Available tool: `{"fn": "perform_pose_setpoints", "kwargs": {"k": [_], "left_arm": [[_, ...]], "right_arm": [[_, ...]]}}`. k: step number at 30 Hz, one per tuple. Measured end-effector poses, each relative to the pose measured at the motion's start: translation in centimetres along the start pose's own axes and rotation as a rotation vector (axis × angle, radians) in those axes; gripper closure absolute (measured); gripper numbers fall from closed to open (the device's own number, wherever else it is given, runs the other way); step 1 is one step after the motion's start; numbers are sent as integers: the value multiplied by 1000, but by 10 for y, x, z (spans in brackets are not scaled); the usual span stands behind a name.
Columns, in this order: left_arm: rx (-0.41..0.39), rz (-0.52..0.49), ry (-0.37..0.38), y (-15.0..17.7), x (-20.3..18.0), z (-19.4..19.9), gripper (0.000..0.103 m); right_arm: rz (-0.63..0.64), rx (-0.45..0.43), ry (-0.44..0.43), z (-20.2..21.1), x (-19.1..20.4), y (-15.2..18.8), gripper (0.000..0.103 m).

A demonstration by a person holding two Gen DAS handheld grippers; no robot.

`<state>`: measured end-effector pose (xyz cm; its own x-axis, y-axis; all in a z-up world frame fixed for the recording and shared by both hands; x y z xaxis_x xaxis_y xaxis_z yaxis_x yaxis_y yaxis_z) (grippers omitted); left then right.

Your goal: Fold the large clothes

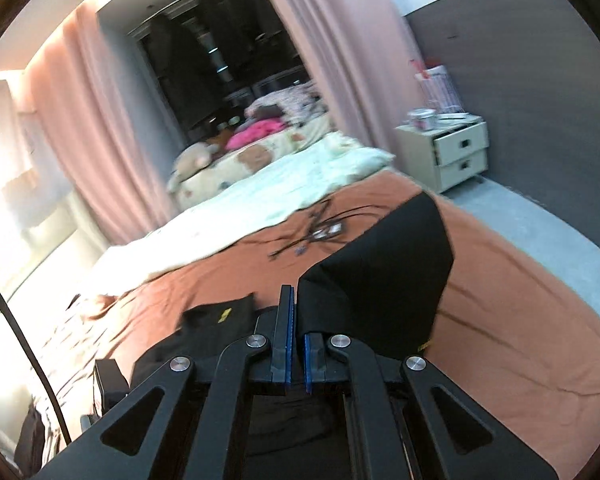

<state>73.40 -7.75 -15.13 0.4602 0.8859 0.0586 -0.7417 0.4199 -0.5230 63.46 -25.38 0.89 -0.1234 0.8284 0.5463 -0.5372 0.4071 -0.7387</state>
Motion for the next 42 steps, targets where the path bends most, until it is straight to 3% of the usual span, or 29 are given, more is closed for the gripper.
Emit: {"fn": "perform_pose_setpoints", "kwargs": {"k": [11, 13, 20, 23, 24, 26, 27, 28, 31, 35, 42], "left_arm": [[38, 150, -134, 78, 96, 93, 61], [48, 170, -159, 96, 110, 108, 61], [96, 203, -233, 151, 147, 149, 61], [112, 232, -249, 169, 157, 159, 61], [117, 241, -252, 175, 161, 162, 61], [123, 254, -255, 184, 163, 168, 61], [126, 257, -258, 188, 164, 171, 61], [128, 260, -258, 191, 163, 173, 61], [123, 267, -248, 198, 160, 175, 61], [117, 273, -226, 204, 155, 172, 61], [128, 292, -190, 212, 150, 153, 61]], "right_arm": [[-12, 172, -135, -54, 53, 61, 102], [-13, 199, -134, -56, 50, 64, 102], [-35, 351, -80, -122, 69, 113, 102], [-70, 455, -56, -144, 74, 137, 98], [-84, 489, -47, -149, 72, 143, 94], [-116, 526, -66, -143, 75, 154, 67], [-130, 532, -75, -140, 73, 157, 44], [-141, 535, -82, -134, 72, 158, 33], [-179, 574, -110, -123, 62, 159, 33], [-184, 534, -119, -97, 27, 146, 33], [-264, 379, 42, -66, -61, 93, 33]]}}
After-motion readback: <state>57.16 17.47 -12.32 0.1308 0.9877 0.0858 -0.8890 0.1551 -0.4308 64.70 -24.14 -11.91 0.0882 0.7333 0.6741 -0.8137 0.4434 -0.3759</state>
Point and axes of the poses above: each gripper's, at about its wrist camera, not at the fingertips, and z roughly against the way its jaws point, x to its left, y to its underside, the point moved 6 cm from there along -z, roughly the way its jaws point, and after that the axes turned 13 degrees about -z, right-handed, at the moved point
